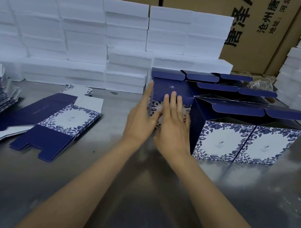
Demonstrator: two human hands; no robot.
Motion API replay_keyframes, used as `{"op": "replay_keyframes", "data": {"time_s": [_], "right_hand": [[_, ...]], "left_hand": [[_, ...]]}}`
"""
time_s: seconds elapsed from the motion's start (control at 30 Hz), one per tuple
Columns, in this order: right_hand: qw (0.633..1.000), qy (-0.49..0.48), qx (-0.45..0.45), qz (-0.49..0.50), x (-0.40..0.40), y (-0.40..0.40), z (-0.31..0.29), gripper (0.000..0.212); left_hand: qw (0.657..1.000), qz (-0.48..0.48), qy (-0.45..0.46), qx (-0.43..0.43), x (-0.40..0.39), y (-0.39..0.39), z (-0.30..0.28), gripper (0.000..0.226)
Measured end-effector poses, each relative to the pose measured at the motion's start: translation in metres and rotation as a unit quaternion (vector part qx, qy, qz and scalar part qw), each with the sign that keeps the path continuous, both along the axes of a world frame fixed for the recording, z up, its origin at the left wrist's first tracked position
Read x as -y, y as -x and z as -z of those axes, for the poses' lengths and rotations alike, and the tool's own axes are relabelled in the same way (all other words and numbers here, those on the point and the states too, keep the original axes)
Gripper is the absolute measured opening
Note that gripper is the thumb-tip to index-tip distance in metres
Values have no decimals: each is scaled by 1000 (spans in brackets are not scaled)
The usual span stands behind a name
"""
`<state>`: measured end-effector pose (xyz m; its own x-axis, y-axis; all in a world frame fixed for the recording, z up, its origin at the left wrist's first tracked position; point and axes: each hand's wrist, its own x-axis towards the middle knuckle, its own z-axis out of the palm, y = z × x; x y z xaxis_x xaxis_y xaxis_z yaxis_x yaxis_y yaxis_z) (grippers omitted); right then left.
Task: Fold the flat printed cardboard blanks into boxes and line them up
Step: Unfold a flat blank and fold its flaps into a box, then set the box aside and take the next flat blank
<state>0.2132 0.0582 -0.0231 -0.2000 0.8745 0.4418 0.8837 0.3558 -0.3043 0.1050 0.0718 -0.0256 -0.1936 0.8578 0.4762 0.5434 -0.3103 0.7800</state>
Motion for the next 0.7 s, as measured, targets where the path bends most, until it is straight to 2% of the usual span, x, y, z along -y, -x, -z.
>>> {"op": "replay_keyframes", "data": {"time_s": [0.07,0.13,0.27,0.4,0.47,0.6,0.7], "right_hand": [[1000,11,-12,-14,16,4,13,92],[999,38,-7,-37,31,10,23,93],[992,97,-30,-79,44,31,31,89],[983,145,-68,-93,44,53,33,82],[975,179,-89,-100,45,66,35,77],[968,208,-89,-107,44,89,44,70],[957,236,-133,-106,40,99,41,66]], "left_hand": [[1000,-4,17,-7,16,11,10,81],[999,-26,29,-27,31,28,19,82],[985,-127,82,-85,55,81,23,87],[920,-269,221,-179,72,150,19,110],[902,-300,256,-177,83,175,23,115],[915,-314,215,-133,87,188,29,117],[924,-338,149,-103,84,182,24,109]]}}
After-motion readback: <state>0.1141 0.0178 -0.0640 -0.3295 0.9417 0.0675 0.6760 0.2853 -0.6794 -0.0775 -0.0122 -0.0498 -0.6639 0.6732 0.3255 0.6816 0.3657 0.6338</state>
